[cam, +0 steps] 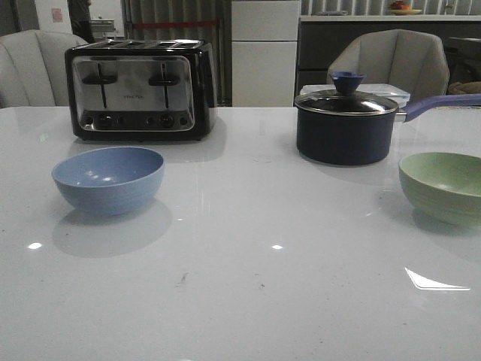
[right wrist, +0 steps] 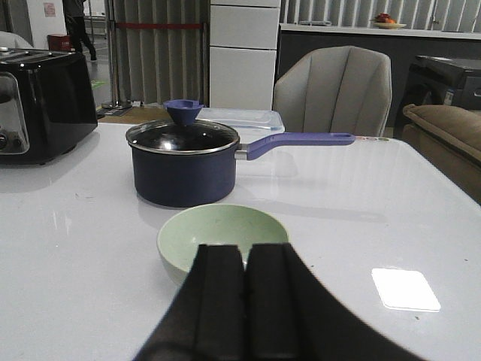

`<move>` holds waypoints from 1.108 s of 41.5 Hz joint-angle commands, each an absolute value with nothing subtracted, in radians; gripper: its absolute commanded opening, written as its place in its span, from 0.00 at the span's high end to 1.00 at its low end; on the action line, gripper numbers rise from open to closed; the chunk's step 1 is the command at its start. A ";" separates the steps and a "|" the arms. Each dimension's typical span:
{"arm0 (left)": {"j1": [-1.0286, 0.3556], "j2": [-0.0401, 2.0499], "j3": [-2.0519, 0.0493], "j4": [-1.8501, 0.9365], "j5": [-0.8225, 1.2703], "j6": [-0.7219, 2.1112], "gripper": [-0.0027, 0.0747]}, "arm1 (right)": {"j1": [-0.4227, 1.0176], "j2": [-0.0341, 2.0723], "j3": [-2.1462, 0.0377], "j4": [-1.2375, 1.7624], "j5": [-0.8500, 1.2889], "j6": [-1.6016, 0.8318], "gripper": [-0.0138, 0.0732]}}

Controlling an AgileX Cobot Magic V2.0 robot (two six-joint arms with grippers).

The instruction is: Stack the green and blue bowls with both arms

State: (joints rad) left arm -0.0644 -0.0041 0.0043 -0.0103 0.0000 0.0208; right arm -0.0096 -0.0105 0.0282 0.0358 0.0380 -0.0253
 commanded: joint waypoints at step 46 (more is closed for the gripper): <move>-0.061 0.321 -0.710 -0.016 0.393 0.012 0.85 | -0.012 0.379 -0.748 0.025 0.460 -0.028 0.78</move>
State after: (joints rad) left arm -0.0644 0.2514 -0.6642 -0.0103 0.3949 0.0208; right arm -0.0096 0.3184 -0.7045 0.0358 0.4820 -0.0253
